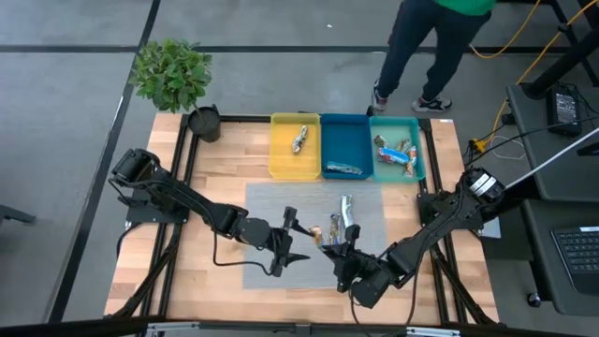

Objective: Pick and place Granola Bars by type
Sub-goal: Put the right yellow granola bar into the yellow bin

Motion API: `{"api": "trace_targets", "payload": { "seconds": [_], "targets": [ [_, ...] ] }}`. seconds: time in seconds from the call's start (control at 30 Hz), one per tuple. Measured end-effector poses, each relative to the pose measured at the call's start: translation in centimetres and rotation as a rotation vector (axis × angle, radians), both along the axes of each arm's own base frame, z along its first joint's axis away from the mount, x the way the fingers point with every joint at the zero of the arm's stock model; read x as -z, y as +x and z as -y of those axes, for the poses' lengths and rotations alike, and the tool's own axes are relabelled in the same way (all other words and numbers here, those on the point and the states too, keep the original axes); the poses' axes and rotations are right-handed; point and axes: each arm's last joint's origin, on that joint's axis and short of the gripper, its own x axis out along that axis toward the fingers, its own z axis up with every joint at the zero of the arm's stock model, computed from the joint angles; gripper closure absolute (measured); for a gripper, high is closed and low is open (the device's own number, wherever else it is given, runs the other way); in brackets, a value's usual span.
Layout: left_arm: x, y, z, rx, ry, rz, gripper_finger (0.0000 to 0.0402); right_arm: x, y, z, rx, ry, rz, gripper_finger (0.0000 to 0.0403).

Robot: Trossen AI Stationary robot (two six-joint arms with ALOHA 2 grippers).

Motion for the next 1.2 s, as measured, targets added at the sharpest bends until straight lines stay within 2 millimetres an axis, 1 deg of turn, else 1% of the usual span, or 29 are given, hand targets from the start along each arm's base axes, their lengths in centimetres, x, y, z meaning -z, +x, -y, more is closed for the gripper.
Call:
{"api": "trace_targets", "payload": {
  "seconds": [0.17,0.37,0.47,0.6,0.73,0.87,1.0,1.2],
  "targets": [
    [0.0,0.0,-0.3,-0.082,0.026,0.004,0.0108,0.0,0.0,0.0,-0.005,0.005,-0.003,0.0360],
    [0.0,0.0,-0.5,-0.166,0.068,0.011,0.0102,0.0,-0.6,-0.8,-0.031,-0.001,-0.002,0.0360],
    [0.1,0.0,-0.6,-0.175,0.058,0.011,0.0102,0.0,-0.9,-1.1,-0.032,-0.018,0.008,0.0366],
    [0.1,0.0,-0.4,-0.131,0.035,0.006,0.0102,-0.1,-1.0,-1.1,-0.033,-0.067,0.010,0.0380],
    [-0.2,0.1,-0.2,-0.078,-0.004,0.022,0.0102,-0.3,-0.3,-0.7,-0.035,-0.055,0.018,0.0380],
    [-0.7,0.2,-0.1,-0.064,-0.032,0.071,0.0102,-0.6,0.6,-0.3,-0.053,-0.050,0.033,0.0376],
    [-0.7,0.2,-0.1,-0.064,-0.035,0.077,0.0102,-1.1,1.5,-0.1,-0.102,-0.051,0.047,0.0382],
    [-0.6,0.2,-0.1,-0.065,-0.039,0.068,0.0104,-1.4,1.9,0.0,-0.130,-0.078,0.061,0.0381]
  ]
}}
